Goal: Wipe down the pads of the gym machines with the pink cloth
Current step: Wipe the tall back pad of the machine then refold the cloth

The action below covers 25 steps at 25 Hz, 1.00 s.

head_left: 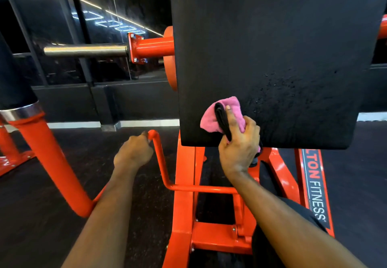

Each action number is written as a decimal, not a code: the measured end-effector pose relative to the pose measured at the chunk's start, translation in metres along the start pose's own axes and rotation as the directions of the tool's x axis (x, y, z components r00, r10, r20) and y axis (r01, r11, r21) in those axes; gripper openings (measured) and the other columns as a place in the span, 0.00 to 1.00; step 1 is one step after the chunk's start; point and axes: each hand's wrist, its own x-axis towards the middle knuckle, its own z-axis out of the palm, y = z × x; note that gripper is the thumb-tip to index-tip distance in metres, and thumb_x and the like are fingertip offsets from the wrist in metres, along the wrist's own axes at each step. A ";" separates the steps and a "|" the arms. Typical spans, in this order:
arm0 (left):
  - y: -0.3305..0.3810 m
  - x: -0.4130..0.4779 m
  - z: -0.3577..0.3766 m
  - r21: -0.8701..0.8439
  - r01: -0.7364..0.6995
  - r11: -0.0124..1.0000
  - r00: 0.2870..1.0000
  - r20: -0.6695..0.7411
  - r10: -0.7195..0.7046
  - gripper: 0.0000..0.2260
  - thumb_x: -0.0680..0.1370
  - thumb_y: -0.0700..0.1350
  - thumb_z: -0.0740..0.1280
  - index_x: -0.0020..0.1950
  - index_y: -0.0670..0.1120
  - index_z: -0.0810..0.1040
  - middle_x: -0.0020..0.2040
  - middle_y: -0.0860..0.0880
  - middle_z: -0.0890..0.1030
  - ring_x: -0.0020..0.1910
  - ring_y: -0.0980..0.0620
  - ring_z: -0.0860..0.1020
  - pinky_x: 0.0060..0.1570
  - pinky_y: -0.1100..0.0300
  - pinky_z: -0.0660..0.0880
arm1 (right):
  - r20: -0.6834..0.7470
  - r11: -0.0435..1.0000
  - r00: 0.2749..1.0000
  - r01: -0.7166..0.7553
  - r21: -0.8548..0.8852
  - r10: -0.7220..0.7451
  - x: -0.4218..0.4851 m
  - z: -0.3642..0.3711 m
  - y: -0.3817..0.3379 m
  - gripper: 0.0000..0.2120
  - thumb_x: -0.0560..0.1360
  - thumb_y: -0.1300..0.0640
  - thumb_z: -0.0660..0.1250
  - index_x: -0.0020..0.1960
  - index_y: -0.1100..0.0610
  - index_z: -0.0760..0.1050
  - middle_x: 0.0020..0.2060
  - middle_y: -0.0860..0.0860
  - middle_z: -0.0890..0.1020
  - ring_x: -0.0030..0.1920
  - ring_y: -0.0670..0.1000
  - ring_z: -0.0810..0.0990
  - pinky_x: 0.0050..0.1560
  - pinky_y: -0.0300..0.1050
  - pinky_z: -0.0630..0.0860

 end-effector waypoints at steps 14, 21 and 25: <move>0.055 0.016 0.018 -0.204 -0.389 0.898 0.852 -0.451 0.266 0.24 0.79 0.37 0.63 0.76 0.46 0.68 0.76 0.45 0.66 0.74 0.43 0.64 0.71 0.43 0.66 | -0.072 0.995 0.995 -0.069 0.076 0.074 0.061 -0.025 0.017 0.40 0.63 0.66 0.67 0.74 0.45 0.73 0.55 0.57 0.75 0.51 0.60 0.74 0.53 0.56 0.75; 0.108 0.012 0.032 -0.134 -0.543 0.829 0.722 -0.579 0.379 0.26 0.78 0.35 0.62 0.76 0.47 0.68 0.78 0.50 0.63 0.75 0.48 0.62 0.73 0.51 0.63 | -0.340 0.941 0.878 -0.329 0.081 0.336 0.092 -0.052 0.061 0.37 0.66 0.65 0.67 0.73 0.45 0.73 0.55 0.57 0.76 0.53 0.61 0.75 0.55 0.56 0.74; 0.102 0.016 0.029 -0.089 -0.573 0.815 0.686 -0.596 0.417 0.30 0.74 0.30 0.63 0.75 0.47 0.70 0.77 0.49 0.66 0.73 0.47 0.66 0.72 0.50 0.65 | -0.058 0.992 0.991 -0.124 -0.014 0.123 0.062 -0.024 0.009 0.39 0.63 0.63 0.68 0.73 0.43 0.73 0.57 0.54 0.76 0.50 0.59 0.74 0.48 0.55 0.75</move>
